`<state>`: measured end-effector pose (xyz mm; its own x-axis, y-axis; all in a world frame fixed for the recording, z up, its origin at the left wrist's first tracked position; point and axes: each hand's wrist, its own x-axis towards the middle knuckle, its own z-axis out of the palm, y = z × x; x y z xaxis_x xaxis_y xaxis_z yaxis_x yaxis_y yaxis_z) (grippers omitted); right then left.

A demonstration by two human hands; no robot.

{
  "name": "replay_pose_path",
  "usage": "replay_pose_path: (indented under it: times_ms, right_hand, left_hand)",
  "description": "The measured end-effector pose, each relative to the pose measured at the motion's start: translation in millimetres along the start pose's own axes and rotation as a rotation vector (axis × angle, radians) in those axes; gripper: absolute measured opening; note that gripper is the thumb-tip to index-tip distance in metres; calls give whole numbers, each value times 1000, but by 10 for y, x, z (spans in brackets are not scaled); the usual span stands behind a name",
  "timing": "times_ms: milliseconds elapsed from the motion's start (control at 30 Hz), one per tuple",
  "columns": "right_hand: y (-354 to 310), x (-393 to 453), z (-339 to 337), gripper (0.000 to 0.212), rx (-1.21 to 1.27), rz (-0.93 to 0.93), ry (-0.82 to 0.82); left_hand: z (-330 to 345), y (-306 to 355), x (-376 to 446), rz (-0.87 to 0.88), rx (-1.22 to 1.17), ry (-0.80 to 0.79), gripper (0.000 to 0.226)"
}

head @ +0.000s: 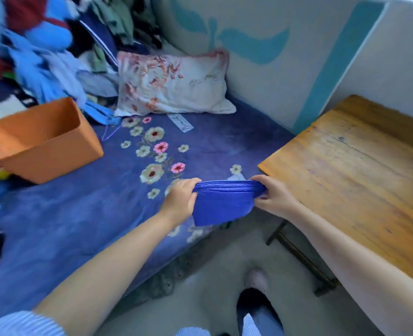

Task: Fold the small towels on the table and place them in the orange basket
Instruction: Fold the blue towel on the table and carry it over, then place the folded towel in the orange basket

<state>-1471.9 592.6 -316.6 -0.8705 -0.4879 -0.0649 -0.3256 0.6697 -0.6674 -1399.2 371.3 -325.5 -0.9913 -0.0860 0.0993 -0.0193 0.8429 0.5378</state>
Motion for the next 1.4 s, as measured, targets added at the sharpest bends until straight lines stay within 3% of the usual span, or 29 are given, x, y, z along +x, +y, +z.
replay_pose_path:
  times_ms: [233, 533, 867, 1067, 1400]
  right_hand:
    - [-1403, 410, 583, 44, -127, -210, -39]
    - [-2463, 1067, 1203, 40, -112, -456, -98]
    - [-3369, 2925, 1811, 34, -44, -582, -190]
    - [-3928, 4056, 2187, 42, 4, -613, -172]
    - [-4665, 5468, 3122, 48, 4, -624, -204]
  left_hand:
    - [-1128, -607, -591, -251, 28, 233, 35]
    - [-1922, -1355, -830, -436, 54, 474, 29]
    - [-2858, -2682, 256, -565, 151, 518, 23]
    - [-3334, -3505, 1000, -633, 147, 590, 24]
    - [-3848, -5083, 1864, -769, -97, 716, 24]
